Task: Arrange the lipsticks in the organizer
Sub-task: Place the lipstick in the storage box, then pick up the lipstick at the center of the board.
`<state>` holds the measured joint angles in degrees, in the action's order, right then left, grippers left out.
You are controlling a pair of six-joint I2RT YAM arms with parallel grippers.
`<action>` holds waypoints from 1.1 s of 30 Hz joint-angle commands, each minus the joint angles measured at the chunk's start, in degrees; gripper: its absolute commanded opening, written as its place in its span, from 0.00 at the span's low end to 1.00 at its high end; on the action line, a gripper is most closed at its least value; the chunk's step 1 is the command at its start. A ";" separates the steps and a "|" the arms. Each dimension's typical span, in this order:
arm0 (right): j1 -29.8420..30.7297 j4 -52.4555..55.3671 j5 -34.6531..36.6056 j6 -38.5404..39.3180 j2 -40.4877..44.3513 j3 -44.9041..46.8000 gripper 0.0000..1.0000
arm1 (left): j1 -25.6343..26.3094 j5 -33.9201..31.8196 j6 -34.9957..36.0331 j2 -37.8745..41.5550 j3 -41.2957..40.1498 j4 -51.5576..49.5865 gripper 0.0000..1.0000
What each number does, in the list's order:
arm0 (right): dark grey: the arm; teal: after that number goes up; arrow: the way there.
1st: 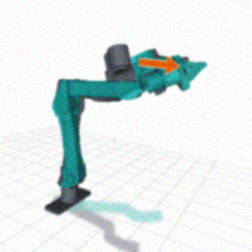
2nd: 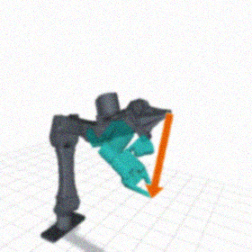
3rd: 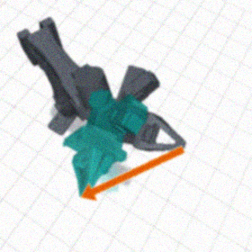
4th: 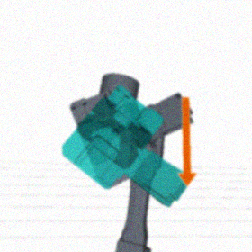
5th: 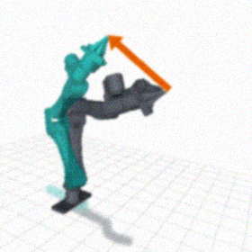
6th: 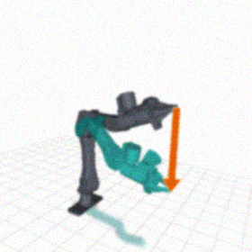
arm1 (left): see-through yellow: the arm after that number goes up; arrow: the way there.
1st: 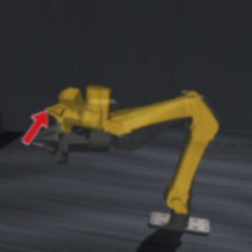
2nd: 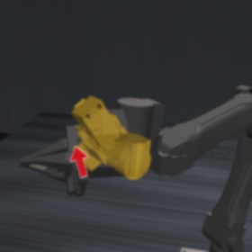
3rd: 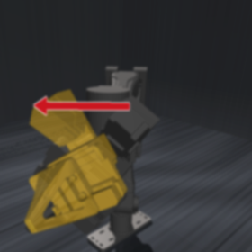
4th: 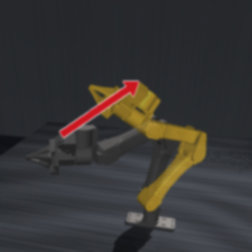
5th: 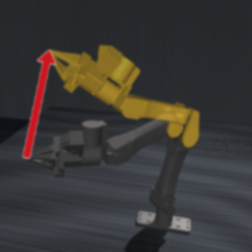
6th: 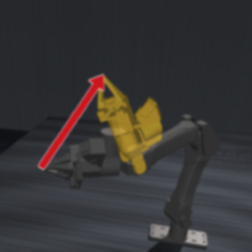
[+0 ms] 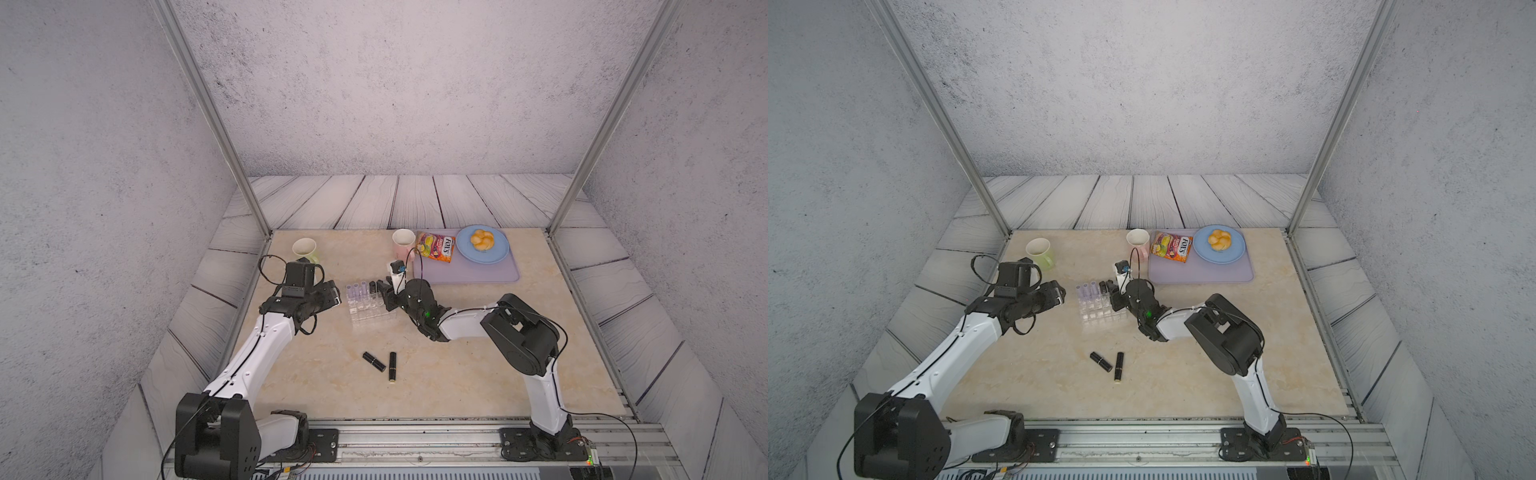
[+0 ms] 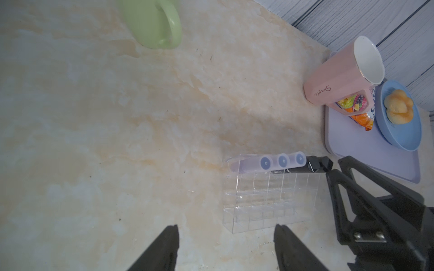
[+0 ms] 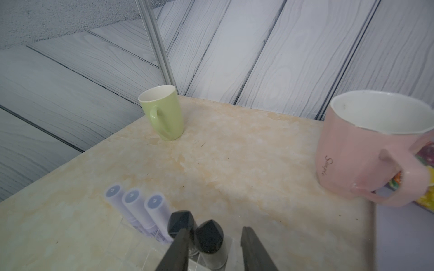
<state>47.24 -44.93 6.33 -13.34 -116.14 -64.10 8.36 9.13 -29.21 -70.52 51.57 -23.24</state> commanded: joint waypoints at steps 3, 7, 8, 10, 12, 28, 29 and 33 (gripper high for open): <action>-0.10 7.42 5.09 -0.32 11.62 2.56 0.49 | -0.28 9.50 -0.01 1.07 1.30 3.19 0.67; -5.23 25.22 6.54 -11.80 19.74 4.81 0.50 | 1.84 10.78 0.04 1.33 3.48 2.99 0.67; -7.45 32.25 5.94 -15.42 21.47 4.82 0.50 | 2.98 10.63 0.48 1.09 4.12 2.73 0.67; -13.37 49.03 4.12 -21.38 23.14 3.21 0.50 | 6.25 9.07 1.91 0.52 5.19 2.21 0.68; -18.95 62.24 0.39 -22.43 23.32 1.66 0.49 | 10.43 7.11 3.03 -0.33 5.73 2.39 0.68; -24.05 85.65 -2.38 -11.62 12.70 -7.28 0.52 | 19.04 4.98 1.23 -4.81 5.64 3.16 0.68; -24.00 85.50 -2.48 -11.62 11.67 -8.01 0.50 | 19.10 4.99 0.99 -5.07 5.63 3.17 0.68; -23.66 84.50 -3.08 -11.50 8.63 -9.64 0.47 | 19.69 5.44 0.36 -5.61 5.89 3.18 0.68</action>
<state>23.11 37.93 4.47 -25.80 -106.28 -72.10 27.40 14.72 -28.56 -75.44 56.42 -19.92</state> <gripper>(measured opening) 0.479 0.680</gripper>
